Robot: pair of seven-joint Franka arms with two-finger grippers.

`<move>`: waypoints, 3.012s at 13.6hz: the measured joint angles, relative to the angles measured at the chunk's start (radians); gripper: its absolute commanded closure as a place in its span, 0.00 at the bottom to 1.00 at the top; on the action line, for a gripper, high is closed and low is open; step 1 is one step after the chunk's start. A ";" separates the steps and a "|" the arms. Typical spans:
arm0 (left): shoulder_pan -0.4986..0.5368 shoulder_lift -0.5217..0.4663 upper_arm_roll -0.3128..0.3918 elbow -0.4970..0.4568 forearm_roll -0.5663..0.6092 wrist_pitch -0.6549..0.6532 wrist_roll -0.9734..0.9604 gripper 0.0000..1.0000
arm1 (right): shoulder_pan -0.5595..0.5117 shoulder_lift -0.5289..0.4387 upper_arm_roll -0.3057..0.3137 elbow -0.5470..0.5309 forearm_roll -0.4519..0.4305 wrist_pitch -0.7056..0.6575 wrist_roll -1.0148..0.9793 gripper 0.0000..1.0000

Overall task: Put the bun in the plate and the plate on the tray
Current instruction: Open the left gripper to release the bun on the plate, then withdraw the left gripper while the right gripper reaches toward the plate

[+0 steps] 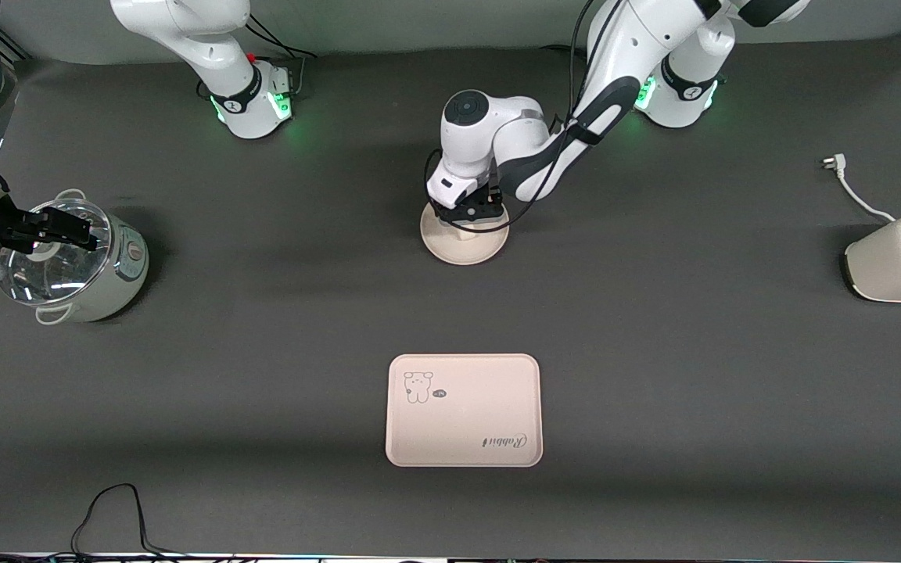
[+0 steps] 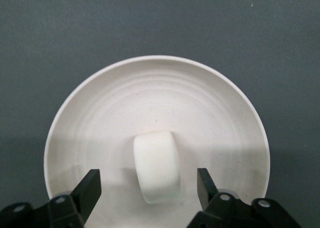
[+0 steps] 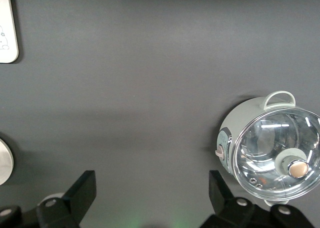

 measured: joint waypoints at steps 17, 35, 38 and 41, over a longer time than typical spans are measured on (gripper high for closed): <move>0.258 -0.039 0.009 0.459 -0.229 -0.371 0.689 0.00 | 0.123 -0.015 0.004 -0.004 0.002 0.002 0.006 0.00; 0.390 -0.622 0.498 0.329 -0.612 -0.795 1.527 0.00 | 0.725 -0.012 0.057 -0.114 0.158 0.173 0.679 0.00; 0.385 -0.704 0.518 0.246 -0.614 -0.796 1.544 0.00 | 0.730 -0.012 0.078 -0.133 0.196 0.186 0.696 0.00; 0.384 -0.709 0.518 0.260 -0.614 -0.840 1.544 0.00 | 0.726 -0.035 0.076 -0.170 0.221 0.202 0.696 0.00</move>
